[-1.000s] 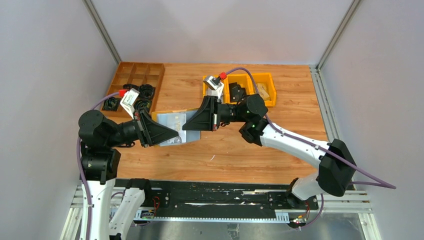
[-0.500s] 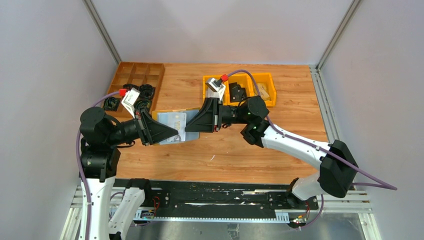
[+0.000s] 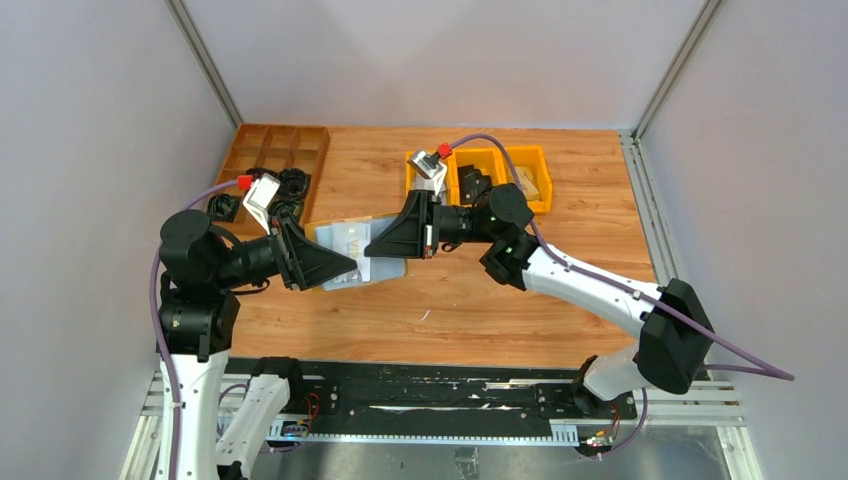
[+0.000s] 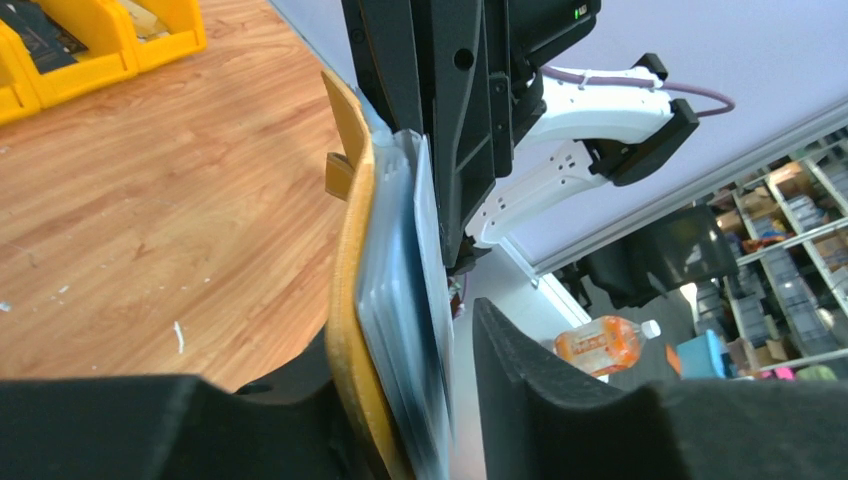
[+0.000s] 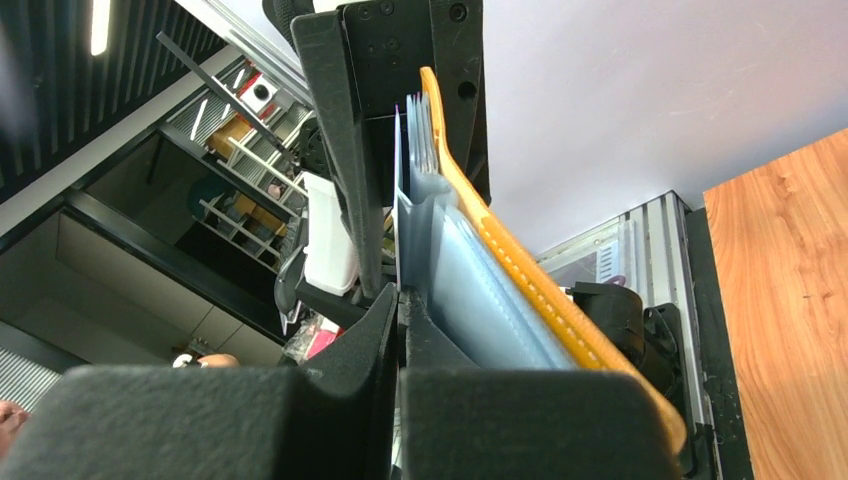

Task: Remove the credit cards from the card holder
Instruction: Remove the credit card from the card holder.

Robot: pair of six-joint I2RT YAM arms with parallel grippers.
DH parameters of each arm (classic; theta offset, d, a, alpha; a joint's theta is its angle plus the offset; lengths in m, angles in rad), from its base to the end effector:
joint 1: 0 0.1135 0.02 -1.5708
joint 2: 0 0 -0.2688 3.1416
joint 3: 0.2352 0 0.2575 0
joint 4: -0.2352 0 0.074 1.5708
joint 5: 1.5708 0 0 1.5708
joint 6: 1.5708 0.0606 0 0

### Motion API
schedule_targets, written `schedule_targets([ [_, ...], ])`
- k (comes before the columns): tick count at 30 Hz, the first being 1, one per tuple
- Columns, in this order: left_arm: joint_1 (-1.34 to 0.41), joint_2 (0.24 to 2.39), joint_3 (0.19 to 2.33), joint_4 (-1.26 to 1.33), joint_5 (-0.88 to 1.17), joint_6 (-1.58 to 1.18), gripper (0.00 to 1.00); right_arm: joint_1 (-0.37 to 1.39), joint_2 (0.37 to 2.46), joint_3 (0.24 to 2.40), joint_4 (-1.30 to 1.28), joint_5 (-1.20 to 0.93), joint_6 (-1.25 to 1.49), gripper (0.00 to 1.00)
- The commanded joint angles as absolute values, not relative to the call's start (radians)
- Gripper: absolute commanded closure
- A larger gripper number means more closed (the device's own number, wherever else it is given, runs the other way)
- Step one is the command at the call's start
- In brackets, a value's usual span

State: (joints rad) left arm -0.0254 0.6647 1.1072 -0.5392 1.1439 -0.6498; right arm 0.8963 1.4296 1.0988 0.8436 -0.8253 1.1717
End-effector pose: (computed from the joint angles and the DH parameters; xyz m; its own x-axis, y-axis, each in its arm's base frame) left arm 0.1062 -0.0579 0.4312 -0.6312 -0.2345 -0.7393 0.6711 0.3127 -0.6722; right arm 0.1768 0.2924 0.4115 -0.7375 0.0785 -0.6708 -0.6436 -0.3828 0.6628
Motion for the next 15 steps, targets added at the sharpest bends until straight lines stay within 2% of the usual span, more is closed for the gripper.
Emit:
schedule_targets([
  [1,-0.023,0.673,1.127,-0.542,1.158,-0.663,0.57,0.864,1.421,1.091,0.853,-0.814,1.182,1.00],
  [3,-0.023,0.673,1.128,-0.521,1.162,-0.682,0.60,0.854,1.428,1.082,0.863,-0.823,1.203,1.00],
  [7,-0.022,0.673,1.134,-0.507,1.166,-0.687,0.72,0.850,1.417,1.048,0.875,-0.815,1.204,1.00],
  [15,-0.015,0.680,1.149,-0.492,1.155,-0.706,0.79,0.848,1.356,1.008,0.885,-0.790,1.185,1.00],
])
